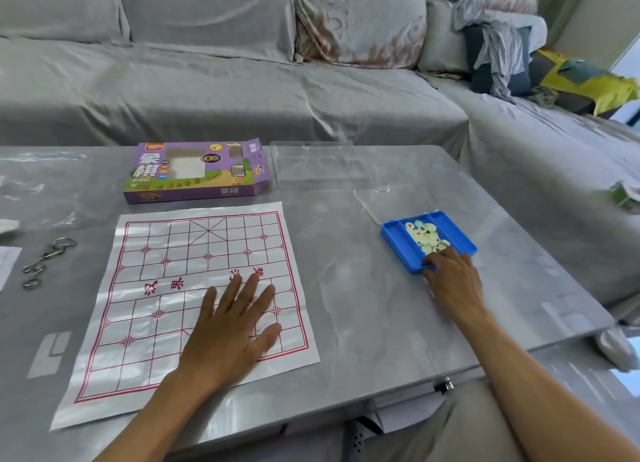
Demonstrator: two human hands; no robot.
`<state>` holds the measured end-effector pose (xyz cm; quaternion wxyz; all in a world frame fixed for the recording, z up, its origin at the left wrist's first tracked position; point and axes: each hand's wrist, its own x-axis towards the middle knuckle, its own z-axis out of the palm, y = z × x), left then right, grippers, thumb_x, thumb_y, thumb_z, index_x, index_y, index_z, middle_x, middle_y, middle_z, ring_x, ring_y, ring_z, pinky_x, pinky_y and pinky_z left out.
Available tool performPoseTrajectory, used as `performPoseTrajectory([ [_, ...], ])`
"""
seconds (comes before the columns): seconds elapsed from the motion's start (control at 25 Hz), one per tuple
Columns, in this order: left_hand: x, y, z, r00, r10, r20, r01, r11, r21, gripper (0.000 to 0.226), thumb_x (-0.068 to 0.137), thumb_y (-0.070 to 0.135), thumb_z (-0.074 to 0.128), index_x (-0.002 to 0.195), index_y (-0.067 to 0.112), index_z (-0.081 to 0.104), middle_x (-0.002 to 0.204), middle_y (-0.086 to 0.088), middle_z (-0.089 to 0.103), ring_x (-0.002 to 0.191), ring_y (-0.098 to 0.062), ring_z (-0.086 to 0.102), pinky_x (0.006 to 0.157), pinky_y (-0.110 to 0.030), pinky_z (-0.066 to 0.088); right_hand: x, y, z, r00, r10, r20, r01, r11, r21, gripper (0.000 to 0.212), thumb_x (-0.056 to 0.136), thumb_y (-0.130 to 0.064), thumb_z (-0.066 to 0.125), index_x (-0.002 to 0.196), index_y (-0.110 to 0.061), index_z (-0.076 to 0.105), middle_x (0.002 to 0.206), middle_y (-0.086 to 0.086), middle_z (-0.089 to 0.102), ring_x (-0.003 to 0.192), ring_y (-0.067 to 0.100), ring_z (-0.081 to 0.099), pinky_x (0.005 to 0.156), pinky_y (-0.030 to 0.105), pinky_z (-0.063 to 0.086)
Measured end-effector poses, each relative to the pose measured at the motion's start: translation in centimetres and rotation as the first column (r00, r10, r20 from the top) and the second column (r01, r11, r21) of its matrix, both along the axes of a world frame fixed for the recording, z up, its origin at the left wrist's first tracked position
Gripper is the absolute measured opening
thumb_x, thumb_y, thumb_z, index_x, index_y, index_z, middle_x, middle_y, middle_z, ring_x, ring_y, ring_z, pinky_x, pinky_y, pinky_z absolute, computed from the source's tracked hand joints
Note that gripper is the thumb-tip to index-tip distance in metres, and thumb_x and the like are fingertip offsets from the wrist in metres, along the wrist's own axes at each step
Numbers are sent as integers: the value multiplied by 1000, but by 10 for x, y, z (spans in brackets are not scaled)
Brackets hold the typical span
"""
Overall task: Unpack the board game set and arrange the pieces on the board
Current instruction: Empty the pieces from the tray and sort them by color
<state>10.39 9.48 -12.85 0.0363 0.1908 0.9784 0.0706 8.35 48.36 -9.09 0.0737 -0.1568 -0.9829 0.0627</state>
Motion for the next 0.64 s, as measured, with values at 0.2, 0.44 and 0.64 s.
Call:
performPoseTrajectory([
  [0.2,1,3,2,1000,12,-3,-12,999,-42,86,72,81,-21,149,44,-12,156,11,-25,143,-17,-27,118,-49,-10,-8,1,11,997,-50,-55,46,997,-62,60,82,-5,54,138,-25,44,136,3,46,120,28,43,98,44,36],
  [0.44,-1,-1,-6,1000,14,-23,-14,1000,-3,78,83,79,-5,151,43,-1,159,11,-13,146,-15,-21,119,-49,-6,-62,17,6,989,-142,52,145,988,-61,34,90,-14,41,118,-21,60,123,9,56,105,32,51,86,45,42],
  [0.64,-1,1,-6,1000,13,-22,-13,1000,3,76,84,79,-3,151,43,-1,159,12,-14,145,-14,-22,119,-49,-6,-74,30,-6,987,-159,-26,152,972,-180,29,90,-7,44,103,-15,68,112,7,63,101,25,55,74,37,45],
])
